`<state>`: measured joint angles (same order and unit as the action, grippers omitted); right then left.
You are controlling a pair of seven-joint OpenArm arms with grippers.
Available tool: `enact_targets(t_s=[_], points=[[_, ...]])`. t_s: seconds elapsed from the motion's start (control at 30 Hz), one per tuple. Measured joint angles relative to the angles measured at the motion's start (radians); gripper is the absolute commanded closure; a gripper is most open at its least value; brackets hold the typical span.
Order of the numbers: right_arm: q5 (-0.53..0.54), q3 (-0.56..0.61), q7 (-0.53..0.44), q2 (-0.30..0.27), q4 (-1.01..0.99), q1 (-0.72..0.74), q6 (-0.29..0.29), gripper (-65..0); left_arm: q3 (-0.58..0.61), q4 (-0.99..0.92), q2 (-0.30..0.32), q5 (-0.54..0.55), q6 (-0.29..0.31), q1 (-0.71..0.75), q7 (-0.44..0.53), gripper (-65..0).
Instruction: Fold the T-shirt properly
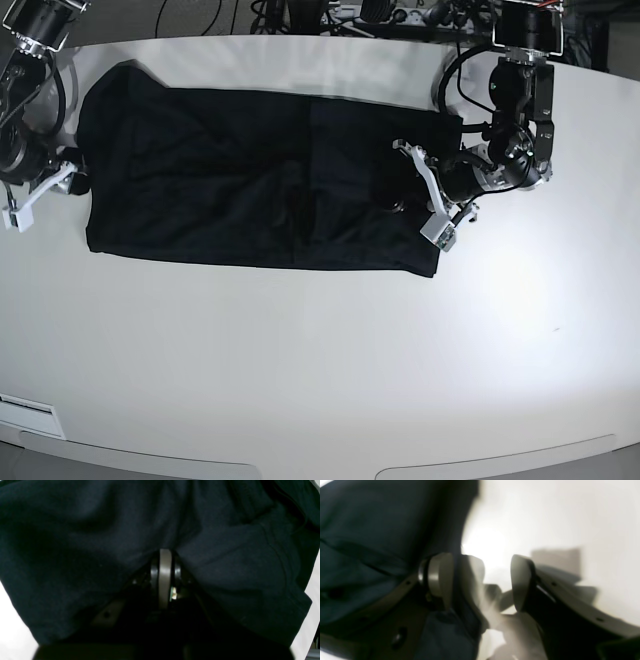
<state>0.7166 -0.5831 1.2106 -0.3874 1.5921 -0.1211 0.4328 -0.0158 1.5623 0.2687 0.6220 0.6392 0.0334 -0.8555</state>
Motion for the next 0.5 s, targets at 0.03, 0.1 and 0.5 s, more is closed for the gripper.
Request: enact_targets(t_s=[0.03, 0.1, 0.5], points=[[0.076, -0.018, -0.014, 0.0, -0.027, -0.018, 0.032, -38.4, 0.0, 0.0, 0.0, 0.0, -0.002, 0.0, 0.0, 0.0], [0.191, -0.028, -0.013, -0.005, -0.09, -0.031, 0.064, -38.4, 0.0, 0.0, 0.0, 0.009, -0.003, 0.0, -0.001, 0.0], [0.56, 0.231, 0.04, 0.072, -0.189, -0.018, 0.249, -37.9, -0.003, -0.002, 0.0, 0.033, -0.008, 0.0, -0.014, 0.0]])
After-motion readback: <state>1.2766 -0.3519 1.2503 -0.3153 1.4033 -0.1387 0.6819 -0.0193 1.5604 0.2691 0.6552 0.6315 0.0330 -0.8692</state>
